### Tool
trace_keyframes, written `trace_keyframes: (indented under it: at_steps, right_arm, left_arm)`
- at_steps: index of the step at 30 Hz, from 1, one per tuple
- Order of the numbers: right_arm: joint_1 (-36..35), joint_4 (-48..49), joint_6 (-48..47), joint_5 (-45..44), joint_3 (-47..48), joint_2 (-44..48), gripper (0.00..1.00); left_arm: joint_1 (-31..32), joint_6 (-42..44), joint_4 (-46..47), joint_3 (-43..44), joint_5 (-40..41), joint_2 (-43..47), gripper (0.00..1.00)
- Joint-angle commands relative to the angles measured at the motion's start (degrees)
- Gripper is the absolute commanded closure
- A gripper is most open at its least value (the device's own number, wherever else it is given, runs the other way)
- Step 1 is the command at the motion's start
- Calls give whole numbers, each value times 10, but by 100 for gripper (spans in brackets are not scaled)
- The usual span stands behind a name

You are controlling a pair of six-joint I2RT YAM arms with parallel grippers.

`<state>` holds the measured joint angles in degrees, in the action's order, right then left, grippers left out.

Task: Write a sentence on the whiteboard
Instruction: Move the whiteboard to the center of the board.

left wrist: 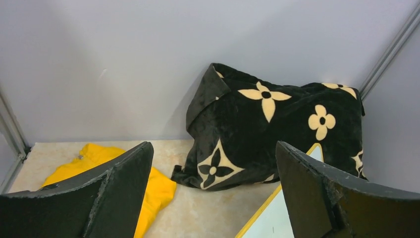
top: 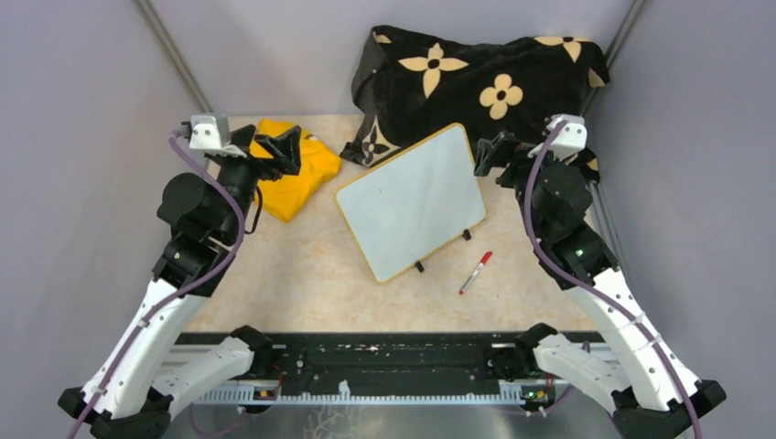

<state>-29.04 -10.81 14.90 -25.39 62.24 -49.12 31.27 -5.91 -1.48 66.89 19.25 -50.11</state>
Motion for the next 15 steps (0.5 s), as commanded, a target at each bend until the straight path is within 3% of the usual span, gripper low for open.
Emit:
trace_keyframes:
  at_steps: [1, 11, 15]
  right_arm:
    - [9, -20, 18, 0, 1, 15, 1]
    - [15, -61, 63, -25, -54, 34, 1]
    - [15, -72, 64, 6, -92, 51, 2]
  left_arm:
    - [-9, -19, -5, -21, 11, 26, 1]
    - [-14, -10, 46, -120, -11, 88, 1]
    - [-15, 2, 68, -168, -35, 116, 1]
